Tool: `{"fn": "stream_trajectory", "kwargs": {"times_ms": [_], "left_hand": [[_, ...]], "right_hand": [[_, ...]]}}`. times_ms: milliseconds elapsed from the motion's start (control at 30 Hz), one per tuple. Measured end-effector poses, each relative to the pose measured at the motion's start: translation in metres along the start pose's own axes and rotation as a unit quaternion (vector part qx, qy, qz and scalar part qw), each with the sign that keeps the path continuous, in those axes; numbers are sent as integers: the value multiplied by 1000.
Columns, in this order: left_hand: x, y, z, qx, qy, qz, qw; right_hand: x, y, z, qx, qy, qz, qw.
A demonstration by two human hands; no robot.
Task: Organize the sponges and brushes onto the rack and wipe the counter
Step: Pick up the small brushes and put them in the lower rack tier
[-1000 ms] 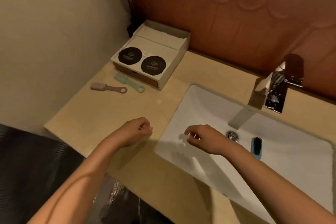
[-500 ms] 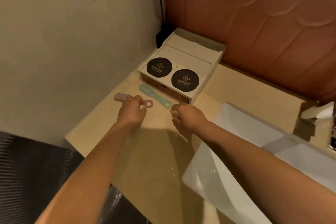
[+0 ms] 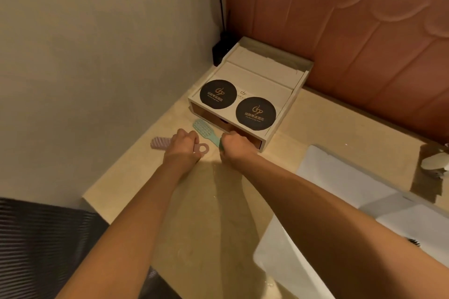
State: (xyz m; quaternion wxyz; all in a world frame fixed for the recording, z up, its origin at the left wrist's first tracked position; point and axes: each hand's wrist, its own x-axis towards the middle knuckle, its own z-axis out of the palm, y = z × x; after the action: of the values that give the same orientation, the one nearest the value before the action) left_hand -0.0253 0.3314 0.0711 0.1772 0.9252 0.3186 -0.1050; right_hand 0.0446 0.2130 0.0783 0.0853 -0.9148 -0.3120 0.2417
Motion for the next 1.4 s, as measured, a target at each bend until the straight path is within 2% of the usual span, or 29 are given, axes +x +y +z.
{"fn": "stream_trajectory", "kwargs": {"times_ms": [200,300,433,533,667,767,933,1033,1200,1400], "left_hand": [[-4,2,3,-25,33,-46,998],[-8,2,3,-29,44,-8,999],[-19,-3,7,-103,45,56,992],[-28,-2,-2,-120,47,52,990],[-44,5,-31,-136,107,91,981],[-59,11,-50,-148,148,110,972],[-90,33,-64,-248,166,115,948],[-114,51,-61,-365,156,96,913],[-158,78,-37,-589,61,22,806],[-212,121,4,-700,-97,-41,706]], "right_hand": [[4,-2,6,41,-17,43,998],[4,-1,7,77,-28,68,994],[-3,-2,9,72,-31,61,995],[-10,-2,10,59,-23,48,997],[-24,3,8,65,-22,30,997],[-46,11,1,149,-20,25,988],[-109,29,-16,353,-15,-4,936],[-148,44,-25,429,17,-5,903],[-202,74,-19,532,100,49,839],[-254,107,6,599,224,162,752]]}}
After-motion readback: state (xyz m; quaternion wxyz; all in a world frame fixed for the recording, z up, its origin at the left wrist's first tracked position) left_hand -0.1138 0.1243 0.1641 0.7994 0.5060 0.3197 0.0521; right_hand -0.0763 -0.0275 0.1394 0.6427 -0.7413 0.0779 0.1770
